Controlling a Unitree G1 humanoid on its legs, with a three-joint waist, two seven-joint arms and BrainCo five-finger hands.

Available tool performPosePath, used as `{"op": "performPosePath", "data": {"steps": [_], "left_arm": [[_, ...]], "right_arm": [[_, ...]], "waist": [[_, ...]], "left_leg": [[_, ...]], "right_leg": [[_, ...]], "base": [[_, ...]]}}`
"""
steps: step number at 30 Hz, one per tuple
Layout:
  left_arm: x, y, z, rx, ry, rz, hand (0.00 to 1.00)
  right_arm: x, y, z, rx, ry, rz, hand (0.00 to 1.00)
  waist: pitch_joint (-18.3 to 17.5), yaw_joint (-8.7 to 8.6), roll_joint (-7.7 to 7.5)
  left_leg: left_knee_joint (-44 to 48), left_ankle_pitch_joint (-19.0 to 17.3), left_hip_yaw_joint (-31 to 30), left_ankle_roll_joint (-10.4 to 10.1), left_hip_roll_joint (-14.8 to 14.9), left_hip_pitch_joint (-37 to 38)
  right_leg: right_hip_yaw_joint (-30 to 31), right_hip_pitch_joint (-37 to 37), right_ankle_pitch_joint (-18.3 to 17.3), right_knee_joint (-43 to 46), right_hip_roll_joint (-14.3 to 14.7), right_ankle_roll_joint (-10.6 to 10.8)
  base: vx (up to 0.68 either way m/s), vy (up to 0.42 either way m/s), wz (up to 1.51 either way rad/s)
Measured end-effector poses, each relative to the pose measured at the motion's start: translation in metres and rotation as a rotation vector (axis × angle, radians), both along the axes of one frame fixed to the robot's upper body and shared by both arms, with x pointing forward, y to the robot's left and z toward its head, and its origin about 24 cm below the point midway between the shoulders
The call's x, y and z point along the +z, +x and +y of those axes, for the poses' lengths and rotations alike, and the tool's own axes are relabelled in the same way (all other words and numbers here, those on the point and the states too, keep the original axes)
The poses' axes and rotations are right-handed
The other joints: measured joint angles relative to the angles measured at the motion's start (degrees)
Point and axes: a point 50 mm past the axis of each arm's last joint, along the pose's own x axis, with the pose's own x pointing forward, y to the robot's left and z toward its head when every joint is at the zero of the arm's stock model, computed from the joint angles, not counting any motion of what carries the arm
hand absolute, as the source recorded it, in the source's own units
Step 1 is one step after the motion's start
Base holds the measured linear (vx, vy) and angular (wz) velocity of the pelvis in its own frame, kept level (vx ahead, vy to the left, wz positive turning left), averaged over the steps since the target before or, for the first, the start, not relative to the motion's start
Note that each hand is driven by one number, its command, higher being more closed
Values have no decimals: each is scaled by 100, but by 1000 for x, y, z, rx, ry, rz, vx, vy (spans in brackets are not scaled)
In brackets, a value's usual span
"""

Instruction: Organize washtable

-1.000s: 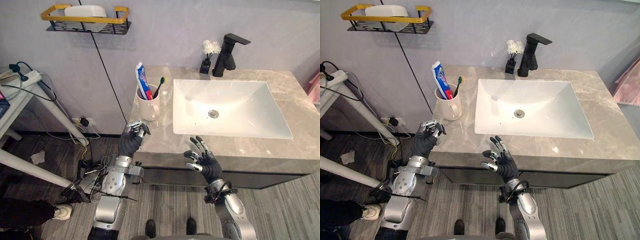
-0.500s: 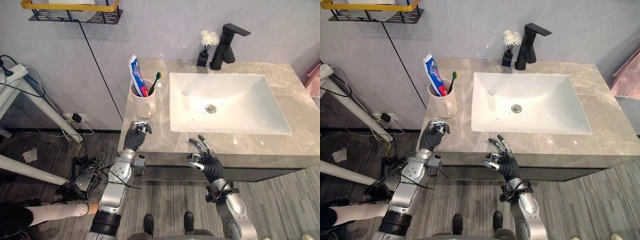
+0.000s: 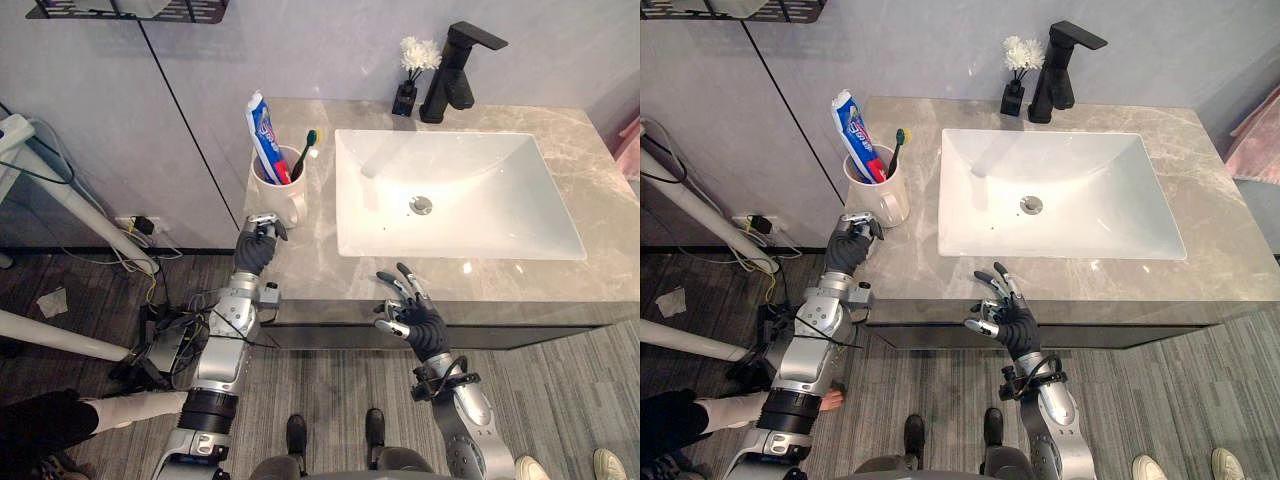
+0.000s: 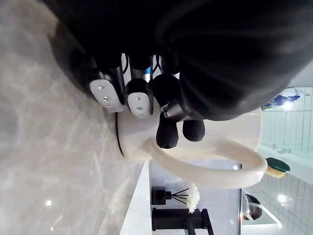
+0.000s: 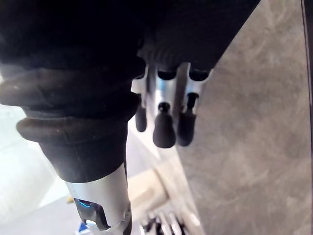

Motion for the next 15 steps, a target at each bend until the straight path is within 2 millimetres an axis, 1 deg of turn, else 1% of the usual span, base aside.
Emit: {"op": "performPosePath", "data": {"steps": [3,6,10,15], "left_arm": [[6,3,3,6,23,-22,100],[8,4,6,12,39,-27,100],[22,15,10,30,68,-63,100],[33,19,13,32,90,-90,100]], "right_arm": [[4,0,0,0,0,-16,0],[4,0,-1,-2,0,-19,0],[9,0,-1,-5,1,-46,0],[11,1,0,-2,1,-62,0]], "waist": [[26,-6,-8],[37,-3,-18],[132,0,-67],[233,-3,-111]], "left_leg": [[0,2,5,1,-2,-78],[1,3,9,2,-5,-77],[1,3,16,1,-4,-168],[2,3,69,1,-7,-183]], "right_leg": [[5,-81,6,13,-2,7],[11,-83,7,11,-4,8],[16,-179,34,13,-2,11],[58,-214,58,9,-4,7]], "base": [[0,0,0],[0,0,0],[0,0,0],[1,4,-3]]}}
